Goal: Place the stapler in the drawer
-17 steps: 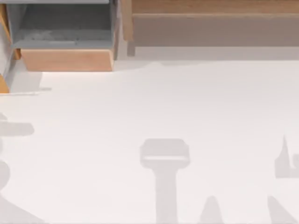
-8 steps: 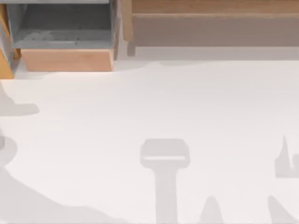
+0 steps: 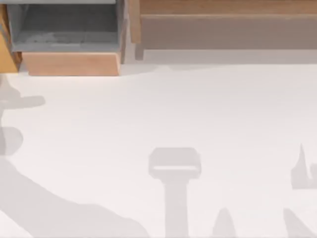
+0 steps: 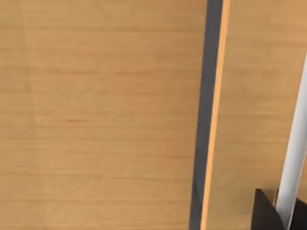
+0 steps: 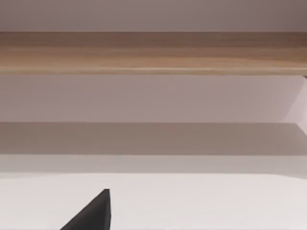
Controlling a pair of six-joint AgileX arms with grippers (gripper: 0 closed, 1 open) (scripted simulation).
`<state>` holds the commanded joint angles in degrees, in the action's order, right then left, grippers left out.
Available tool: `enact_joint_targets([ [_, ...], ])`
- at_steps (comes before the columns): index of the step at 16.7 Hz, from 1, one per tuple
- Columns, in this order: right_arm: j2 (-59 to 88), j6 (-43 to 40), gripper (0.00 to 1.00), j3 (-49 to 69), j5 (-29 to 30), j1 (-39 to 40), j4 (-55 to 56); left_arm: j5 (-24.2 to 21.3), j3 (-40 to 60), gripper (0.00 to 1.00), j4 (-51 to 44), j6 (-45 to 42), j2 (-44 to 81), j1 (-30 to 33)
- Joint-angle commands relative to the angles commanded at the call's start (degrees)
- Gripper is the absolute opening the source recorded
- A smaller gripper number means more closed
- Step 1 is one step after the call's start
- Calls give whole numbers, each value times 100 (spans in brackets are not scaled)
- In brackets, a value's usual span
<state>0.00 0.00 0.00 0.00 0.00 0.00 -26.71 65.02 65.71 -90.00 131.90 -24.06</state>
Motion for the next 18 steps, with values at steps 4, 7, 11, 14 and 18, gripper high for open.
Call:
enact_joint_targets([
  [4, 0, 0, 100, 0, 0, 0, 0, 205, 660, 0, -402, 2, 328, 146],
  [7, 0, 0, 100, 0, 0, 0, 0, 212, 678, 0, -410, 0, 336, 148],
  [11, 0, 0, 100, 0, 0, 0, 0, 212, 678, 23, -410, 0, 336, 148],
  [14, 0, 0, 100, 0, 0, 0, 0, 212, 678, 45, -410, 0, 336, 148],
  [18, 0, 0, 100, 0, 0, 0, 0, 212, 678, 75, -410, 0, 336, 148],
])
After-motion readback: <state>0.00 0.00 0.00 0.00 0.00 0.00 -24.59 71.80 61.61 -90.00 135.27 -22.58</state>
